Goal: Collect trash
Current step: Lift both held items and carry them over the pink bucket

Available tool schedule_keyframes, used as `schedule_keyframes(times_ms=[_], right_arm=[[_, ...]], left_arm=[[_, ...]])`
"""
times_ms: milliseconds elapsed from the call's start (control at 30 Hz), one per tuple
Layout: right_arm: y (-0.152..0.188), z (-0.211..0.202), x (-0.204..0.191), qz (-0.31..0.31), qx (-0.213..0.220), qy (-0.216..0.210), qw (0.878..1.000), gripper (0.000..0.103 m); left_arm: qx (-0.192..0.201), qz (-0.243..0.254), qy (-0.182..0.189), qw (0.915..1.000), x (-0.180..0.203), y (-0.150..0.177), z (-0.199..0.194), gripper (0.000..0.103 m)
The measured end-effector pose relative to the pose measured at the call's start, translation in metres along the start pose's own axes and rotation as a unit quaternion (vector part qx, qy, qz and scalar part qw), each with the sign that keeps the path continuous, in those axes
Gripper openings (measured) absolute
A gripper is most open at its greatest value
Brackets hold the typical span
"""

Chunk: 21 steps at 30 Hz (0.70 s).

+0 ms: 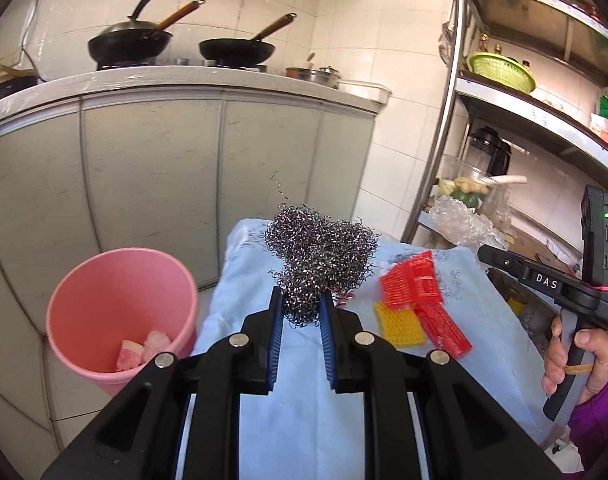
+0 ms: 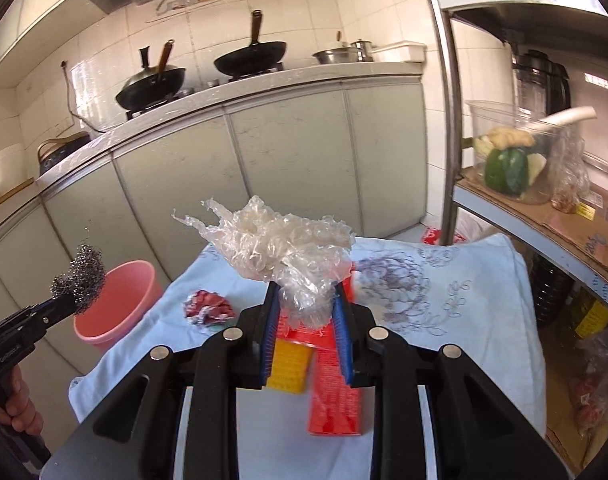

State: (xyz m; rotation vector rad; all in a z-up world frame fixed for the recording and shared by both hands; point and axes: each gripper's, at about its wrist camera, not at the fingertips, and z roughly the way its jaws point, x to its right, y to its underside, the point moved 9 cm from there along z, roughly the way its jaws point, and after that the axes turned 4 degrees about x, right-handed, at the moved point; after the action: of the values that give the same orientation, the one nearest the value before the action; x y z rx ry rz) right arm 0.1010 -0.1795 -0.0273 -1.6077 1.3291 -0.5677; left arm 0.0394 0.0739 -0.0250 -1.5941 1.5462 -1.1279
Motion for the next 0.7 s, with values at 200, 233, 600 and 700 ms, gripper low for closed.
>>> schedule_keyframes(times_ms=[200,233,600,700], right_arm=[[-0.004,0.015,-0.055,-0.042,-0.007,-0.042,0.998,0.026],[-0.004,0.019,-0.066,-0.051,-0.008,-0.050,0.997,0.026],[0.014,0.065,-0.174,-0.104,-0.058,-0.145,0.982,0.026],[0.025,0.081,-0.205,-0.118,-0.078,-0.169,0.975,0.026]], left_arm=[[0.006,-0.014,-0.041,0.9991,-0.031,0.002,-0.015,0.017],[0.007,-0.016,-0.051,0.9986,-0.037,0.002,-0.017,0.017],[-0.001,-0.037,-0.141,0.9893,-0.108,0.021,-0.036,0.017],[-0.011,-0.054,-0.160,0.9856,-0.129,0.029,-0.038,0.017]])
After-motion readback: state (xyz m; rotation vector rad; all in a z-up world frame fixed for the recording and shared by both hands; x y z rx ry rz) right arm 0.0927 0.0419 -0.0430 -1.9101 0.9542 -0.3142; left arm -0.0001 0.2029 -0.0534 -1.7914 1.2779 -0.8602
